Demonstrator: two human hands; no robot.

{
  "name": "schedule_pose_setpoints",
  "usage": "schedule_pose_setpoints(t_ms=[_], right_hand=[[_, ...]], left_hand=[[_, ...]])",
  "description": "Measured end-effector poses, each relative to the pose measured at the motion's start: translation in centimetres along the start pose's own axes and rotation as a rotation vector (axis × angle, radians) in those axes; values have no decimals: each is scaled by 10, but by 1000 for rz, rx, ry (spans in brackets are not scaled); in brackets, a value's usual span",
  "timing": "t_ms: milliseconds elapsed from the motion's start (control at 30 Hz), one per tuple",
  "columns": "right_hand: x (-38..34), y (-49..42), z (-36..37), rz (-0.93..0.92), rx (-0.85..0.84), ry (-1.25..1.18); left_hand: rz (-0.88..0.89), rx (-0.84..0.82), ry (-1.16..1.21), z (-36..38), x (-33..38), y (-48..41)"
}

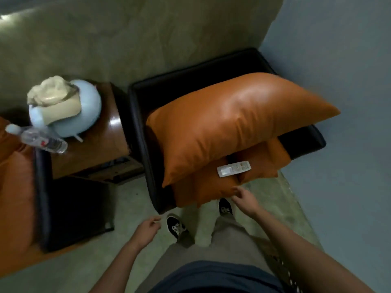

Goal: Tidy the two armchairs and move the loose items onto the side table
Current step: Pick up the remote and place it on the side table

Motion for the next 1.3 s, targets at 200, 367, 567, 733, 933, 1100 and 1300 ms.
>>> schedule_pose_setpoints(t_ms=[200,367,567,733,933,1100,1300], right_hand=[[16,-79,-28,-119,-146,343],[22,-134,-42,-388,-148,810],[29,-173,-33,-437,-230,917],[40,-197,-34,-385,-327,983],[50,-229,-31,-420,-397,943],[39,-222,-25,-561,-574,830],[27,-182,-25,-381,-672,510]], left_hand=[[-186,195,196,23,-23,56],[-251,223,218,66,-24,87],[-255,237,225,115,-6,118],[-317,209,225,134,-17,131],[-344,274,270,135,-28,135],[-344,252,285,145,-26,132],[-315,248,296,152,-18,126]])
Point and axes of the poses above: each hand's wrist, its own y-axis away from the middle knuckle, its own z-axis out of the palm, x = y × z, the point moved 5 cm from there along -y, towards the middle knuckle, and after that the axes turned 1 degree about -z, right-handed, at the moved point
